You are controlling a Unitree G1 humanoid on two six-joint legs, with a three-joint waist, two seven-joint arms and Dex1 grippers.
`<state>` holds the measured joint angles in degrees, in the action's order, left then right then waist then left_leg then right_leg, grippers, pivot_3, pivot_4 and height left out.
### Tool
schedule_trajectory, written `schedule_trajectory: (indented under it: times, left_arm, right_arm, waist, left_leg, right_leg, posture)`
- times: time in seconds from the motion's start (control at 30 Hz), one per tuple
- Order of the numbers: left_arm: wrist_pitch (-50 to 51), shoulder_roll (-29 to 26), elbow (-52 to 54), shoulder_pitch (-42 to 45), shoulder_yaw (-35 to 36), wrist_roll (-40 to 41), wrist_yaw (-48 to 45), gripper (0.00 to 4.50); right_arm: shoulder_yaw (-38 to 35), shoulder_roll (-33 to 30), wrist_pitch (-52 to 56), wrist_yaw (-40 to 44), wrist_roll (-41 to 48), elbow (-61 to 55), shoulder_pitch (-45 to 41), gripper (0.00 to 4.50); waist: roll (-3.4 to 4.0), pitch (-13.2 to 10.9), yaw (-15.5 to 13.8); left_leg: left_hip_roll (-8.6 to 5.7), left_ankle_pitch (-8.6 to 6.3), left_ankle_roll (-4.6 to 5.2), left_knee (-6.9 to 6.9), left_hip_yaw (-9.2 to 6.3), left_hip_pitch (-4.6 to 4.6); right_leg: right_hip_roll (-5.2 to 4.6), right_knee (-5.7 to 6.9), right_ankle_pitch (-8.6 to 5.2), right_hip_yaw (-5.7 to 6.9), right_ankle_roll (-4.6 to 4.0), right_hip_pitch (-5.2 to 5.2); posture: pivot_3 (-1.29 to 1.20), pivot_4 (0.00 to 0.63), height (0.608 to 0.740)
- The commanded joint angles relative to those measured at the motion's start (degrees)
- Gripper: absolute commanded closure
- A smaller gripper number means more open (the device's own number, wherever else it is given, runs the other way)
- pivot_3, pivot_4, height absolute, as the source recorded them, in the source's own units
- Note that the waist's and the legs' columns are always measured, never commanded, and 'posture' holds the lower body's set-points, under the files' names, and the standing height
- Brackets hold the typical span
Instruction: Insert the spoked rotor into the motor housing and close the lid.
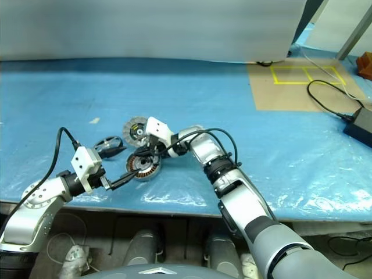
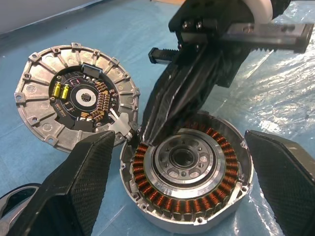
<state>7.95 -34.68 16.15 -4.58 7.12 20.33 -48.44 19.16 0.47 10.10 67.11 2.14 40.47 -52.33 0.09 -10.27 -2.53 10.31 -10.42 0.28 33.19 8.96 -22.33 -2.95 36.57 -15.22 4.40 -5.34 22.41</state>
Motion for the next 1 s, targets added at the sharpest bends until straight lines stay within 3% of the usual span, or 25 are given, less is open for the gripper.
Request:
schedule_trajectory:
  times: [0.03,0.63,0.73,1.0]
  left_arm:
    - [-0.9,-0.1,0.7,0.1,0.5,0.5,-0.2,0.03]
    - [-0.7,-0.4,0.9,0.2,0.9,0.5,0.0,0.03]
    - [-0.6,-0.2,1.0,0.3,0.5,0.4,0.1,0.03]
    - [-0.7,0.0,0.8,0.7,-0.1,0.3,0.0,0.03]
  right_arm:
    - [1.7,0.2,-2.1,0.4,-1.2,-0.7,0.8,4.49]
    - [2.5,2.3,-7.5,-4.6,-4.5,7.8,0.7,4.49]
    - [1.2,3.2,-6.2,-8.8,-4.9,10.5,-0.8,4.49]
    - [-0.5,2.4,2.4,-1.7,-1.1,6.3,0.0,4.49]
  waist:
    - [0.0,0.0,0.0]
    - [0.01,0.0,0.1]
    - [0.01,0.0,0.2]
    - [0.02,0.0,-0.2]
  left_leg:
    - [0.0,0.0,0.0,0.0,0.0,0.0]
    - [0.01,0.0,-0.01,-0.05,0.09,0.29]
    - [0.01,0.0,-0.01,-0.05,0.12,0.32]
    - [0.01,0.0,-0.02,-0.08,0.19,0.3]
  right_leg:
    - [0.0,0.0,0.0,0.0,0.0,0.01]
    - [0.0,0.04,0.0,-0.1,-0.01,-0.15]
    - [0.0,0.06,0.0,-0.13,-0.01,-0.14]
    - [0.0,0.03,-0.01,-0.18,-0.01,-0.13]
  posture:
    - [0.0,0.15,0.74]
    - [0.0,0.15,0.74]
    - [0.0,0.15,0.74]
    - [0.0,0.15,0.74]
